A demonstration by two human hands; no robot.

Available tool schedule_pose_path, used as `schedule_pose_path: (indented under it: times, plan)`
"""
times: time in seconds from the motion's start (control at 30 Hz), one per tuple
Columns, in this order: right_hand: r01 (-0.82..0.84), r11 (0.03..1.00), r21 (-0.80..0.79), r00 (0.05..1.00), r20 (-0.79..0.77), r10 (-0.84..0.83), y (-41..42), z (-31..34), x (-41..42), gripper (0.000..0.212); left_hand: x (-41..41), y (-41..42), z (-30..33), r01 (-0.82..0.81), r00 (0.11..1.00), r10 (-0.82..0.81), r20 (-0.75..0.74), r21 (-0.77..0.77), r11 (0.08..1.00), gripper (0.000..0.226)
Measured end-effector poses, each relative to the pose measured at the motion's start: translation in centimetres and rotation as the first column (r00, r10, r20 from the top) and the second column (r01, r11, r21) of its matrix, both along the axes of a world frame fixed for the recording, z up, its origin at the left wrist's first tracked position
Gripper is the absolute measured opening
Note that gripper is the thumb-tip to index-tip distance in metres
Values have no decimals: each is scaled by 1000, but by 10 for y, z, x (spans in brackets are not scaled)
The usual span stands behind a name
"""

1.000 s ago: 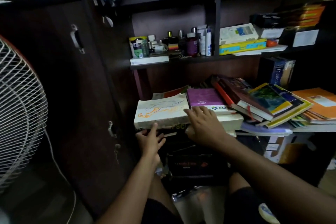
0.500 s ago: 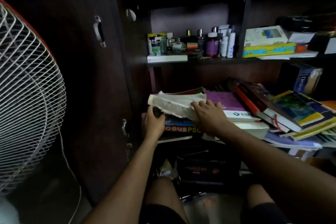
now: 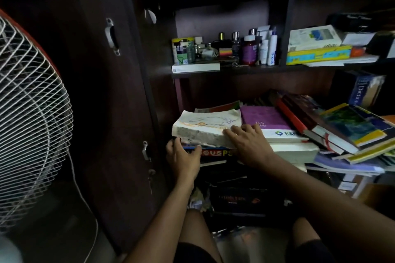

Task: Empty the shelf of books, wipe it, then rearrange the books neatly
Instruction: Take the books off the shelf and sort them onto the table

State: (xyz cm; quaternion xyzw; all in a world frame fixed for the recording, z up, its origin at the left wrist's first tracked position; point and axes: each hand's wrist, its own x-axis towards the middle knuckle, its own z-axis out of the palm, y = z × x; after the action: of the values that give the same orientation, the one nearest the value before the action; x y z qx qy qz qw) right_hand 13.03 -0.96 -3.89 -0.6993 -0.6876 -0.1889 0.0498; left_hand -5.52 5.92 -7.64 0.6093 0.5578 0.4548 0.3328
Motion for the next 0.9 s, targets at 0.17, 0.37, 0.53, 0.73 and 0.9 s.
schedule_pose_path:
  times: [0.17,0.37,0.53,0.73,0.9]
  plan:
    - [-37,997,60,989,-139,45,-20,25,-8,51,17,-31,16,29,913,-5,409,-52,998,101]
    - [-139,970,199,986,-66,155,-64,37,-49,48,40,-59,56,157,553,121,825,-245,957,94]
    - [30,960,279,724,-668,172,-121,47,-28,67,27,-77,68,195,642,-74,763,-69,978,86]
    - [114,992,56,-264,-961,84,-206,83,22,59,52,-114,116,745,409,-516,753,50,665,69]
    - [326,945,28,-650,-719,245,-296,53,45,39,145,-189,92,927,336,-746,575,-62,370,70]
